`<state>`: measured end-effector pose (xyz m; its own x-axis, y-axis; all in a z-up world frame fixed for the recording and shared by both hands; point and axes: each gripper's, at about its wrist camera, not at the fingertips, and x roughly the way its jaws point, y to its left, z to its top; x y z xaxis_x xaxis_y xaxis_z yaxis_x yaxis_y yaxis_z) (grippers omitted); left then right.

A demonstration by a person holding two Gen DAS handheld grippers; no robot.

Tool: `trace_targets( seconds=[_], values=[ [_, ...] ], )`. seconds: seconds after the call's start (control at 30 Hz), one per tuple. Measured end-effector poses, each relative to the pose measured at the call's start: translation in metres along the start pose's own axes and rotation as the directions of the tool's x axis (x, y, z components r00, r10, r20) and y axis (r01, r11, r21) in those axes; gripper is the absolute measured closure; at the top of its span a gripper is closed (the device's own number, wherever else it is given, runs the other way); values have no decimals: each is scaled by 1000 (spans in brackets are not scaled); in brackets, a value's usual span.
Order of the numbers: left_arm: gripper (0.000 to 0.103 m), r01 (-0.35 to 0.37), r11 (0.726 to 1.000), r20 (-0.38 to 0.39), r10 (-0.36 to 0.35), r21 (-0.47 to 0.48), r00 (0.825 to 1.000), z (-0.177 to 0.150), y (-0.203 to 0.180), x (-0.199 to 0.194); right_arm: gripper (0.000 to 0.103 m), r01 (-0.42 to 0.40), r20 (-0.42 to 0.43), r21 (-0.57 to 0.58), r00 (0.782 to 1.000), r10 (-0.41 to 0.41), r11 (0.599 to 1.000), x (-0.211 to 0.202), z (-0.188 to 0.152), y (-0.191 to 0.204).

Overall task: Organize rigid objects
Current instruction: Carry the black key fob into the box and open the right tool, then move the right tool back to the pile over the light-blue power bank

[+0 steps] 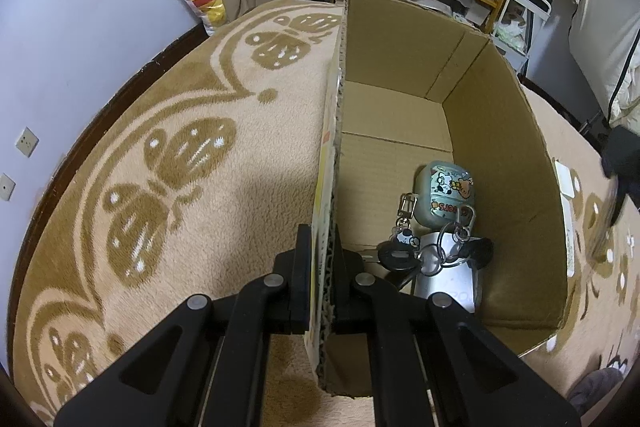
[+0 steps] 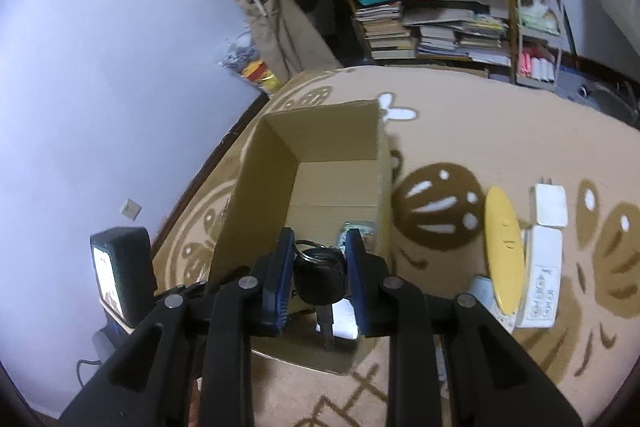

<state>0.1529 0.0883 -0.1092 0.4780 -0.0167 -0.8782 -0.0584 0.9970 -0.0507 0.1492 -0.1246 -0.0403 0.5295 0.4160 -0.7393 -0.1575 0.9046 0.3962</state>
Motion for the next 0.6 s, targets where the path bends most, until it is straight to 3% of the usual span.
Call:
trace_targets(
  seconds=[0.37,0.43,0.5,0.6],
  values=[
    [97,7,1000,-3,-7,-6,1000,0,-1,0,76,35,4,-67,999,-34,997,8,-7,14],
    [97,6,1000,-3,-6,-7,1000,0,-1,0,68,54,13,-74,999,-53,996,4,-7,12],
    [97,6,1000,-3,-6,-6,1000,0,0,0,45,79,23,-77,997,-77,994,-1,-5,5],
    [97,5,1000,-3,-5,-6,1000,0,-1,0,34,112,41,-72,993,-109,991,-7,-3,-6]
  ],
)
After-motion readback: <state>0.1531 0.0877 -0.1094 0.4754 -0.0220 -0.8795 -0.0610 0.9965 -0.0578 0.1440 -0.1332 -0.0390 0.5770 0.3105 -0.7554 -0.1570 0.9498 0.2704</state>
